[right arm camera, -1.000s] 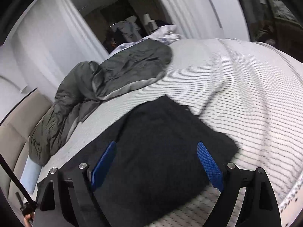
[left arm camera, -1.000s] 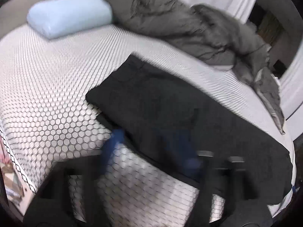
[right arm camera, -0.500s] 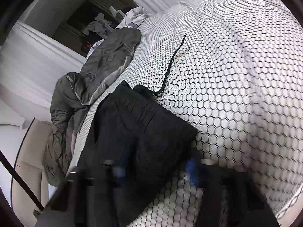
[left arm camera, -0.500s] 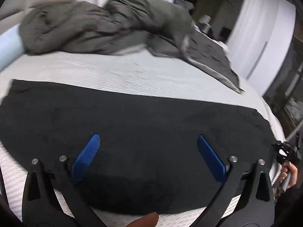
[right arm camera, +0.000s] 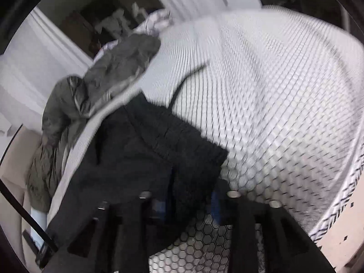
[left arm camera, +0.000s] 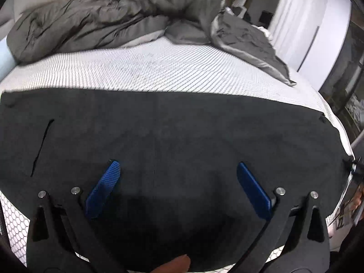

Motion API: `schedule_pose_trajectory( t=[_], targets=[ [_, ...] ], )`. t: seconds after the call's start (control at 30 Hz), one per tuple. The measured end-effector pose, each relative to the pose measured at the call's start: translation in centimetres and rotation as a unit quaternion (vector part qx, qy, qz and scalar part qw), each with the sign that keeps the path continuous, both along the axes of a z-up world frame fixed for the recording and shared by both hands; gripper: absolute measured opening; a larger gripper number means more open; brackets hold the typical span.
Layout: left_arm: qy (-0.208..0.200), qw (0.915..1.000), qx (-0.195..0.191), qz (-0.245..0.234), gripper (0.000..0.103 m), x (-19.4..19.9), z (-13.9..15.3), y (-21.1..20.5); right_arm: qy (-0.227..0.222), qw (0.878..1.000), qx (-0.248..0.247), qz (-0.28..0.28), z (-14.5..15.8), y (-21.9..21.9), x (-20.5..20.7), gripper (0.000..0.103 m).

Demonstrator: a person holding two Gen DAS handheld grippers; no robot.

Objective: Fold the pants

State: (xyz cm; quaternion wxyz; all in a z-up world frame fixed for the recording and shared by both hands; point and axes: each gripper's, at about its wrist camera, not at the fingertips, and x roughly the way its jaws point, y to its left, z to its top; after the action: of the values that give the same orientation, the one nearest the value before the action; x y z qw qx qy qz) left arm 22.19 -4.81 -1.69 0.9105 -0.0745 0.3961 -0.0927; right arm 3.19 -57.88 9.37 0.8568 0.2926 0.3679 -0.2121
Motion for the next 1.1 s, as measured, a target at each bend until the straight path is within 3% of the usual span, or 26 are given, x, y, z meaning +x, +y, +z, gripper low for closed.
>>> schedule_pose_trajectory(
  t=[0.07, 0.13, 0.23, 0.3, 0.33, 0.4, 0.53, 0.57, 0.63, 0.73, 0.8, 0.87, 0.93, 1.03, 1.1],
  targets=[
    [-0.013, 0.9995, 0.008, -0.029, 0.102, -0.7, 0.5, -1.4, -0.031, 0.999, -0.04, 0.002, 2.2, 1.4, -0.5, 0.047],
    [-0.022, 0.9971, 0.022, -0.07, 0.102, -1.1, 0.9, -4.0, -0.05, 0.995, -0.082, 0.038, 3.9, 3.8, 0.0, 0.052],
    [-0.033, 0.9874, 0.043, -0.149, 0.102, -2.0, 1.0, -9.3, -0.039, 0.986, -0.13, 0.095, 4.6, 7.3, 1.8, 0.07],
    [-0.037, 0.9763, 0.058, -0.205, 0.102, -2.9, 0.7, -13.3, -0.014, 0.976, -0.179, 0.126, 4.5, 9.9, 3.0, 0.07],
    [-0.037, 0.9727, 0.064, -0.22, 0.102, -3.3, 0.6, -14.5, 0.012, 0.966, -0.228, 0.118, 4.6, 11.0, 3.5, 0.07],
    [-0.033, 0.9652, 0.08, -0.247, 0.102, -3.9, 0.2, -16.9, 0.035, 0.958, -0.27, 0.086, 4.6, 11.0, 3.1, 0.071],
    [-0.019, 0.9636, 0.081, -0.254, 0.102, -4.1, -0.6, -19.3, 0.049, 0.945, -0.322, 0.019, 5.6, 9.5, 1.6, 0.072],
    [-0.012, 0.9641, 0.072, -0.255, 0.102, -4.0, -0.7, -19.5, 0.035, 0.946, -0.32, 0.025, 5.9, 9.4, 1.1, 0.072],
    [-0.005, 0.9645, 0.061, -0.257, 0.102, -4.0, -0.9, -19.9, -0.005, 0.961, -0.267, 0.079, 6.0, 9.1, 0.4, 0.073],
    [0.002, 0.9642, 0.04, -0.262, 0.102, -4.1, -0.9, -20.7, -0.009, 0.965, -0.215, 0.147, 5.0, 10.2, 1.6, 0.075],
    [0.016, 0.9618, 0.051, -0.269, 0.102, -3.2, -1.1, -21.9, 0.007, 0.955, -0.214, 0.205, 3.6, 12.8, 3.5, 0.075],
    [0.027, 0.957, 0.087, -0.275, 0.102, -2.9, -1.9, -23.5, 0.016, 0.941, -0.201, 0.273, 1.9, 15.4, 4.8, 0.075],
    [0.03, 0.9535, 0.111, -0.279, 0.102, -2.9, -2.8, -24.1, 0.044, 0.921, -0.197, 0.332, -0.3, 17.9, 6.5, 0.075],
    [0.037, 0.9538, 0.109, -0.277, 0.102, -2.7, -3.2, -23.7, 0.11, 0.896, -0.256, 0.346, -3.5, 19.0, 8.0, 0.075],
    [0.039, 0.9539, 0.107, -0.278, 0.103, -2.8, -3.3, -23.2, 0.13, 0.893, -0.292, 0.316, -4.0, 17.5, 7.3, 0.075]
  ],
)
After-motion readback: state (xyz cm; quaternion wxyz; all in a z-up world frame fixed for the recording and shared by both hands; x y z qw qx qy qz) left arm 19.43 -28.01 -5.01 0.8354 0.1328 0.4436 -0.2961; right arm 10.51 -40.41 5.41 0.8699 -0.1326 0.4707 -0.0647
